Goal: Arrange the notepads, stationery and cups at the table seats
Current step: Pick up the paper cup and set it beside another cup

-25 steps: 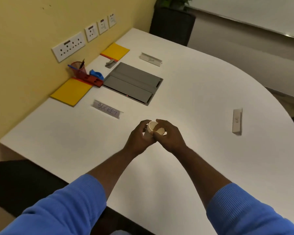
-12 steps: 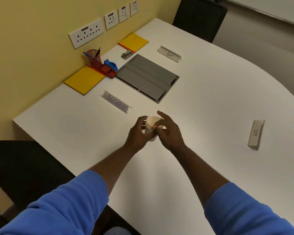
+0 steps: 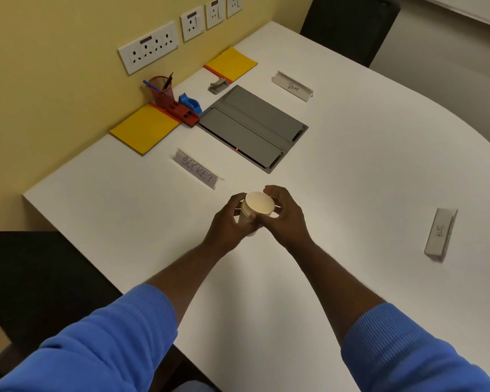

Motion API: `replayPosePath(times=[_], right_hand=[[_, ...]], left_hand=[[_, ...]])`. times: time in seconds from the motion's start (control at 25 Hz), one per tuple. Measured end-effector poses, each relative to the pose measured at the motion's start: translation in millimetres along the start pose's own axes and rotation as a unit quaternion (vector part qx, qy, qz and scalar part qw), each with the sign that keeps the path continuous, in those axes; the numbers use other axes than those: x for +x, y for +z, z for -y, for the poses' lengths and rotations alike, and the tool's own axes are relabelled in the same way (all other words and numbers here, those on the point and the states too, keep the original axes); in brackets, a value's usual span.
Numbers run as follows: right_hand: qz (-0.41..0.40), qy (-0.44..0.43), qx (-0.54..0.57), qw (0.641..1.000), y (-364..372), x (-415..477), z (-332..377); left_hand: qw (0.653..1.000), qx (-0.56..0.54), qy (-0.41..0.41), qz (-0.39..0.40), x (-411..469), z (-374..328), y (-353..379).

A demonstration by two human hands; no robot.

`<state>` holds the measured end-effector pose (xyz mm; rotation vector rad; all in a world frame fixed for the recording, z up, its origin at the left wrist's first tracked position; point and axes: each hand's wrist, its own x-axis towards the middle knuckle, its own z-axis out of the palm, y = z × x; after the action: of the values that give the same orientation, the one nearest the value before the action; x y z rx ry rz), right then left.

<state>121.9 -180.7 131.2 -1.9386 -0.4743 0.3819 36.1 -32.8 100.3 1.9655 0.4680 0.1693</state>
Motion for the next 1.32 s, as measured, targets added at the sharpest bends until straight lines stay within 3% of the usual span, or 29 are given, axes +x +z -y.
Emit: replayPosePath(times=[0.24,0.48,0.8,1.32], right_hand=[[-0.028,0.002,0.016,0.999,7,24,-6],[-0.058,0.033,-0.020,0.998,28,53,-36],[-0.017,0.071,-0.110,0.991,62,85,-96],[-0.016,0.062,-0.121,0.991,64,113,-116]], left_hand=[[0.999,0.005,-0.053,0.005,-7,34,-2],[0.989,-0.010,-0.140,-0.037,-15,78,-8],[0.987,-0.024,-0.153,-0.048,-2,102,-2],[0.988,-0.011,-0.147,-0.046,19,107,8]])
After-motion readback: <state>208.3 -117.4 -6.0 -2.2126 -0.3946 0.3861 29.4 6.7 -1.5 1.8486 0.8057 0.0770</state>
